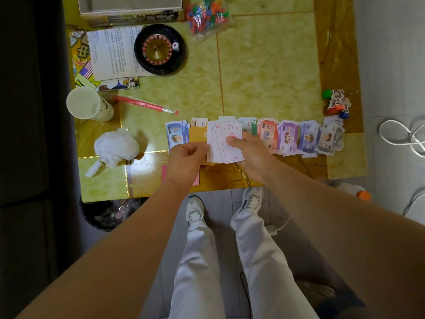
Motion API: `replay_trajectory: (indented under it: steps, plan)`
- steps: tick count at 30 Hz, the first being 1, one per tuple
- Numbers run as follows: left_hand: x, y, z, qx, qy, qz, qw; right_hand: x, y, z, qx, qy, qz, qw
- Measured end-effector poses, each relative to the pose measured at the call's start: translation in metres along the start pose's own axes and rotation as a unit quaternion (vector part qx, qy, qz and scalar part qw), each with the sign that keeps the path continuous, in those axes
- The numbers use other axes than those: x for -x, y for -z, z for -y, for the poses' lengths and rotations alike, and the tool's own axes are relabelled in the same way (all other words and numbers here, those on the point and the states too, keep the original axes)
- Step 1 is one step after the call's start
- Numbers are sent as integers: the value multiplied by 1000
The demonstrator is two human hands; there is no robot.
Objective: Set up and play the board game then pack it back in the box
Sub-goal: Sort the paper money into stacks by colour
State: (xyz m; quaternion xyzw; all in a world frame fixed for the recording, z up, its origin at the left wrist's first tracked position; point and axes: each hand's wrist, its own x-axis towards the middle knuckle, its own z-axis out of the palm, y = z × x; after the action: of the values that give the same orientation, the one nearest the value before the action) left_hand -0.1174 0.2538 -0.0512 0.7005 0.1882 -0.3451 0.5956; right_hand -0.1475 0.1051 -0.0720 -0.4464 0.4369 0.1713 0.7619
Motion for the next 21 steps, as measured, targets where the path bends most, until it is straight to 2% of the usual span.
replay_trajectory:
  steps: [3,5,6,7,9,10,11,16,21]
  plan:
    - [-1,1,7,-56,-1,-71,996,1,3,-1,136,61,-58,987]
    - [-3,2,10,-89,-11,-119,989,5,8,-1,302,120,-99,941]
    - [-4,2,12,-100,-16,-129,986,8,12,-2,404,177,-103,891]
    - [-4,2,12,-105,-22,-132,985,12,14,-4,501,237,-88,828]
    - [-6,5,17,-104,-32,-132,985,15,18,-12,631,314,-52,708]
    - [-8,8,21,-104,-39,-133,985,11,20,-21,670,332,-41,663]
    - [-8,10,24,-107,-48,-134,984,10,19,-27,693,343,-31,633]
    - [-12,17,42,-104,-72,-131,983,-5,16,-61,746,377,-32,549]
    - [-12,21,55,-87,-79,-124,985,-12,14,-80,797,314,-49,513]
